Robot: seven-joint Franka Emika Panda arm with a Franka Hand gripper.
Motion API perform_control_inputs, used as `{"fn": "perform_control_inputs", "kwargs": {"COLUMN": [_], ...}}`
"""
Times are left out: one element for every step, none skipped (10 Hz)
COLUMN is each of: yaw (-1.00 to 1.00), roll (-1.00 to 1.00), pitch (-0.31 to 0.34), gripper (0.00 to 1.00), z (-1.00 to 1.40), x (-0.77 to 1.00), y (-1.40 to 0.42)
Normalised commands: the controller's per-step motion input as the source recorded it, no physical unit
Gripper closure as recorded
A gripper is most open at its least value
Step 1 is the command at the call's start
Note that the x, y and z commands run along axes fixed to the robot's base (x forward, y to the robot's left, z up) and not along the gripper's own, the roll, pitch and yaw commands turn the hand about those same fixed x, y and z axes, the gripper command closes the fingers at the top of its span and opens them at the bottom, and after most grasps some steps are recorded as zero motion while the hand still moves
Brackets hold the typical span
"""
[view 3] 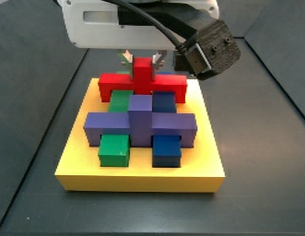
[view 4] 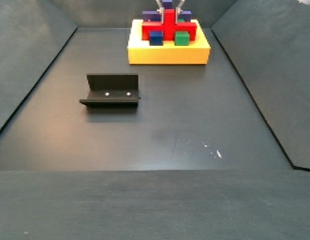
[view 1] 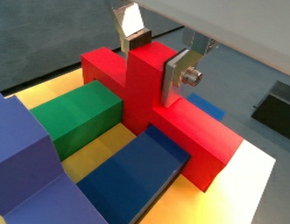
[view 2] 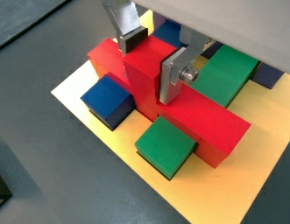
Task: Pick up the red object. Move up. Move to above the board. Insert the red object.
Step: Insert the red object.
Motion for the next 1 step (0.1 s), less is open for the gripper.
{"fn": "perform_control_inputs", "kwargs": {"yaw": [0.00], "roll": [0.00], "pitch": [0.000], "gripper": [1.00], "z": [0.00], "x": [0.00], "y": [0.00]}}
